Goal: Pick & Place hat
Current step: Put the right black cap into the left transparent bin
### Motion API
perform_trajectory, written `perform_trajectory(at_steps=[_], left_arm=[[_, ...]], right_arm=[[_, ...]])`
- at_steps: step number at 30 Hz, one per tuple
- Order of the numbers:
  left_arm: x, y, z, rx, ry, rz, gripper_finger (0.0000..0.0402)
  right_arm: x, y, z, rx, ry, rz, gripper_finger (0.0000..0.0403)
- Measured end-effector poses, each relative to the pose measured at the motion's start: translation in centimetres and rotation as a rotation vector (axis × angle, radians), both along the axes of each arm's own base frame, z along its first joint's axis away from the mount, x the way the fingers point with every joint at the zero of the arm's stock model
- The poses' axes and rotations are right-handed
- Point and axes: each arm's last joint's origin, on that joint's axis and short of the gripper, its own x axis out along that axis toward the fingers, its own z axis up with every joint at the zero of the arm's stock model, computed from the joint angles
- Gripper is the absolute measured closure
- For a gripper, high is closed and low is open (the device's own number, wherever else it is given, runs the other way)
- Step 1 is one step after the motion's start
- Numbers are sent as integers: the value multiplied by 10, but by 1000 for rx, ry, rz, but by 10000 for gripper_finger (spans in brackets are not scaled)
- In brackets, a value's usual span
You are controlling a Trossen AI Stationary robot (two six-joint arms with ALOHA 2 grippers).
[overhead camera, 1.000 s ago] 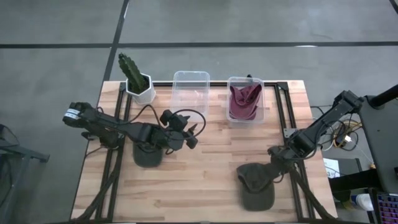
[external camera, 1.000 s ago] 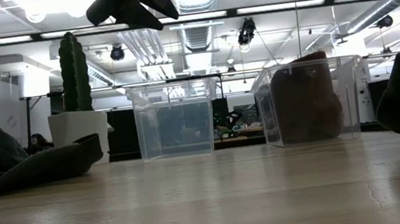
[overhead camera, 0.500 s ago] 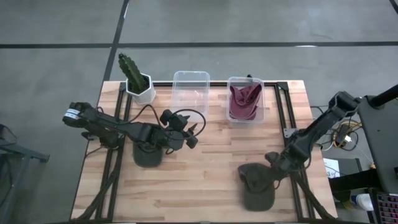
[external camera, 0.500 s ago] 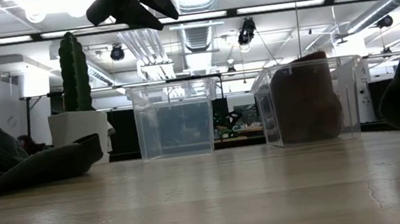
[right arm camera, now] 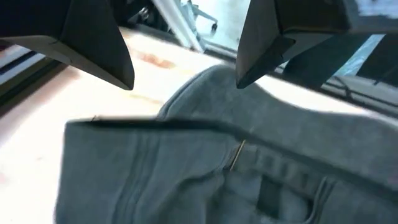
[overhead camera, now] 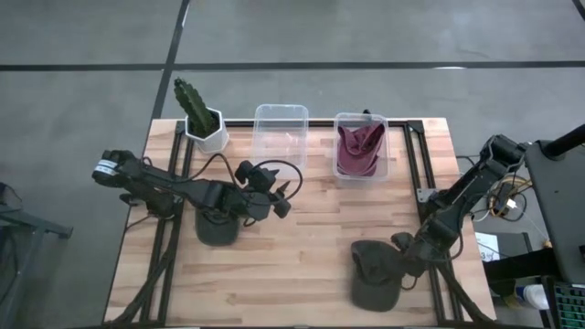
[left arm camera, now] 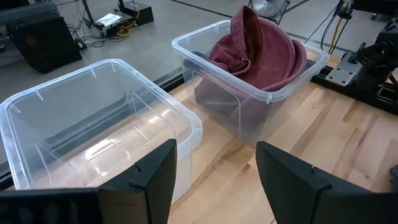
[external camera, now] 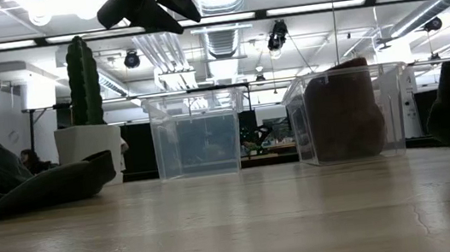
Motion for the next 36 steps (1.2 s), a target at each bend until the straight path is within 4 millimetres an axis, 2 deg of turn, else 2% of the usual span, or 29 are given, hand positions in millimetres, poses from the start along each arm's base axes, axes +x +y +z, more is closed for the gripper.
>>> perform_trajectory(at_steps=[4,9,15,26,31,36], left_arm=[[0,0,0,8,7,-4,189],[0,0,0,12,10,-6,189],[0,0,0,19,17,-9,189],[0,0,0,29,25,-15,189],[0,0,0,29,24,-15,189],[0,0,0,29,24,-15,189]], right_arm=[[1,6,6,12,-5,6,133],[3,12,-3,-47,-1,-17,128],[14,22,-16,-80,-71,-59,124],[27,36,-52,-163,-60,-81,125],[29,38,-55,-183,-72,-74,146],[27,36,-50,-193,-92,-81,199]])
